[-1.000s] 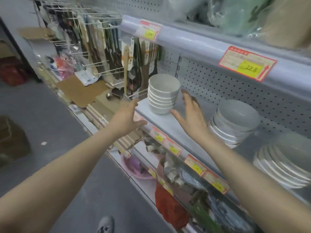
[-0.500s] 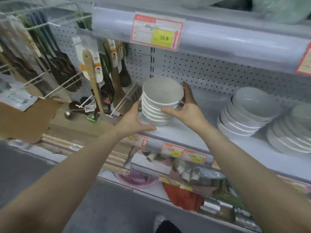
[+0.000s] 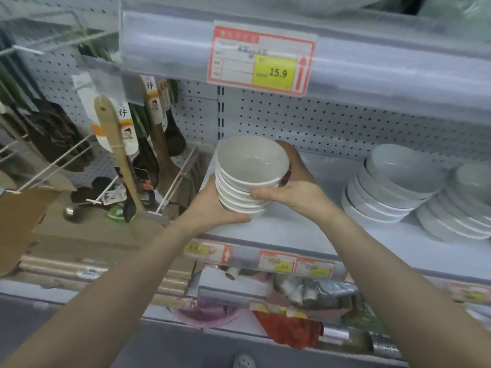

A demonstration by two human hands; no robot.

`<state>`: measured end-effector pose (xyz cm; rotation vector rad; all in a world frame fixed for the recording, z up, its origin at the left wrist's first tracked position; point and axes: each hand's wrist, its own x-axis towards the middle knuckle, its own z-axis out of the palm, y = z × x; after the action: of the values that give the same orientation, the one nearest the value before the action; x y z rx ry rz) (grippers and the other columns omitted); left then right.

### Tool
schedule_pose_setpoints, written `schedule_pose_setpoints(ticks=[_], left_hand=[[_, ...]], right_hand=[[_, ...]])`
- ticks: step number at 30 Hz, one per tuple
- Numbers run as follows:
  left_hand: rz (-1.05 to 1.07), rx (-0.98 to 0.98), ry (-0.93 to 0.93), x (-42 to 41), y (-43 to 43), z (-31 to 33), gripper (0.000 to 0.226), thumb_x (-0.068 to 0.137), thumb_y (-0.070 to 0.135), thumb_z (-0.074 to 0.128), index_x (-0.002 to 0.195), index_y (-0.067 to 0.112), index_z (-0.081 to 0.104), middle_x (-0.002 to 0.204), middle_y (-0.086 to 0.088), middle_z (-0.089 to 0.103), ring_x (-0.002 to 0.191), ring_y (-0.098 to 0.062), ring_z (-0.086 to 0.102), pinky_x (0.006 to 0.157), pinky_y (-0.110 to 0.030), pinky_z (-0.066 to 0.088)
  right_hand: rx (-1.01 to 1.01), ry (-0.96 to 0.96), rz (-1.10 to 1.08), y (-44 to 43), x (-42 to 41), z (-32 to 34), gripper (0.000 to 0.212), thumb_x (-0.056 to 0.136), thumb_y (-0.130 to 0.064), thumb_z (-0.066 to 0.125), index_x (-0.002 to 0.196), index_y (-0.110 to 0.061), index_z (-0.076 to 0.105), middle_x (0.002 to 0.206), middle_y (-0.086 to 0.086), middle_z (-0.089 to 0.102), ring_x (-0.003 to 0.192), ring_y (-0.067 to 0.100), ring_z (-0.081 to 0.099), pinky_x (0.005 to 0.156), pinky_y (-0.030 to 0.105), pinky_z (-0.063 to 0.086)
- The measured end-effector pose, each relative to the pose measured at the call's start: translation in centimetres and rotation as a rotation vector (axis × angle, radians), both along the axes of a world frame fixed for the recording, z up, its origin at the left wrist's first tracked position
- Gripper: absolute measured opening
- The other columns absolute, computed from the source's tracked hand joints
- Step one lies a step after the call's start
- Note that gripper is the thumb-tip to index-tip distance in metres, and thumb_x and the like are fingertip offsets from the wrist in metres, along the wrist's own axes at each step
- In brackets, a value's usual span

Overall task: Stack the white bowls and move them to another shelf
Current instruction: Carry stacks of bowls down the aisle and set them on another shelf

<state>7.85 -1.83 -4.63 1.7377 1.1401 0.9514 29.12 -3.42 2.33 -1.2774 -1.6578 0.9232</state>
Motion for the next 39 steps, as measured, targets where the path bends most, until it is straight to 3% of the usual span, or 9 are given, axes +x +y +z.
schedule_pose_setpoints(ticks=[7, 12, 16, 19, 23, 26, 31, 35, 39], left_hand=[[-0.149, 0.013, -0.083, 0.2, 0.1, 2.4, 0.108, 0.055, 0.025, 0.098, 0.143, 0.021, 0.037, 0.139, 0.005, 0.055, 0.128, -0.006, 0.053, 0.104, -0.027, 0.046], [-0.23, -0.099, -0.121, 0.1, -1.7, 3.1, 0.124, 0.05, 0.033, 0.096, 0.149, 0.021, 0.021, 0.142, 0.013, 0.043, 0.124, 0.014, 0.043, 0.093, -0.005, 0.041], [-0.336, -0.1, -0.146, 0.9, -4.2, 3.1, 0.123, 0.049, 0.038, 0.095, 0.147, 0.025, 0.02, 0.146, 0.012, 0.038, 0.131, 0.008, 0.041, 0.101, -0.012, 0.042], [-0.434, -0.078, -0.154, 2.4, -6.6, 3.3, 0.114, 0.057, 0.02, 0.097, 0.146, 0.023, 0.025, 0.145, 0.01, 0.042, 0.132, 0.001, 0.043, 0.109, -0.027, 0.041], [-0.553, -0.036, -0.188, 5.5, -9.9, 3.7, 0.097, 0.059, 0.001, 0.093, 0.137, 0.024, 0.041, 0.132, 0.018, 0.059, 0.123, 0.0, 0.055, 0.099, -0.021, 0.048], [-0.662, -0.06, -0.207, 8.4, -12.5, 4.0, 0.097, 0.059, 0.005, 0.094, 0.139, 0.019, 0.042, 0.133, 0.007, 0.061, 0.124, -0.009, 0.057, 0.101, -0.03, 0.05], [-0.831, -0.093, -0.215, 14.1, -16.8, 5.2, 0.088, 0.06, 0.002, 0.091, 0.135, 0.017, 0.048, 0.128, 0.009, 0.064, 0.12, -0.002, 0.059, 0.091, -0.014, 0.048], [-0.959, -0.115, -0.211, 19.4, -20.2, 5.8, 0.087, 0.058, 0.004, 0.094, 0.128, 0.028, 0.048, 0.121, 0.012, 0.065, 0.114, 0.007, 0.059, 0.087, -0.008, 0.045], [-1.079, -0.13, -0.194, 26.4, -23.6, 5.8, 0.09, 0.058, 0.01, 0.095, 0.134, 0.022, 0.05, 0.127, 0.006, 0.066, 0.12, -0.006, 0.06, 0.092, -0.017, 0.049]], right_hand=[[0.018, 0.042, -0.129, -2.6, -0.7, 2.4, 0.093, 0.064, -0.015, 0.091, 0.139, -0.028, 0.038, 0.123, -0.019, 0.056, 0.111, -0.005, 0.058, 0.091, 0.019, 0.05], [0.009, 0.042, -0.184, -6.5, -1.2, 3.9, 0.105, 0.066, -0.017, 0.091, 0.148, -0.023, 0.026, 0.13, -0.013, 0.055, 0.118, -0.004, 0.055, 0.098, 0.017, 0.047], [0.004, 0.031, -0.264, -11.0, -1.0, 4.3, 0.098, 0.066, -0.023, 0.091, 0.144, -0.023, 0.031, 0.133, -0.012, 0.054, 0.122, 0.0, 0.053, 0.101, 0.024, 0.046], [0.015, 0.009, -0.329, -14.8, -0.4, 4.6, 0.086, 0.07, -0.02, 0.088, 0.138, -0.029, 0.037, 0.129, -0.019, 0.054, 0.118, -0.004, 0.054, 0.096, 0.019, 0.046], [-0.017, -0.01, -0.453, -20.1, 1.2, 4.6, 0.084, 0.073, -0.031, 0.086, 0.138, -0.042, 0.034, 0.125, -0.041, 0.048, 0.12, -0.013, 0.047, 0.095, 0.013, 0.044], [-0.047, -0.005, -0.563, -24.2, 2.9, 4.9, 0.078, 0.082, -0.044, 0.075, 0.145, -0.037, 0.03, 0.129, -0.035, 0.045, 0.119, -0.014, 0.048, 0.093, 0.013, 0.044], [-0.03, -0.027, -0.835, -30.2, 7.1, 5.9, 0.055, 0.097, -0.064, 0.031, 0.144, -0.038, 0.042, 0.141, -0.026, 0.046, 0.132, -0.004, 0.041, 0.113, 0.032, 0.033], [-0.029, -0.03, -0.977, -34.2, 13.0, 5.8, 0.037, 0.1, -0.046, 0.036, 0.125, -0.037, 0.061, 0.128, -0.019, 0.061, 0.123, 0.004, 0.054, 0.108, 0.044, 0.042], [-0.007, -0.095, -1.109, -39.0, 18.5, 6.4, 0.037, 0.098, -0.019, 0.039, 0.124, -0.025, 0.065, 0.125, -0.015, 0.064, 0.119, 0.004, 0.055, 0.096, 0.027, 0.042]])
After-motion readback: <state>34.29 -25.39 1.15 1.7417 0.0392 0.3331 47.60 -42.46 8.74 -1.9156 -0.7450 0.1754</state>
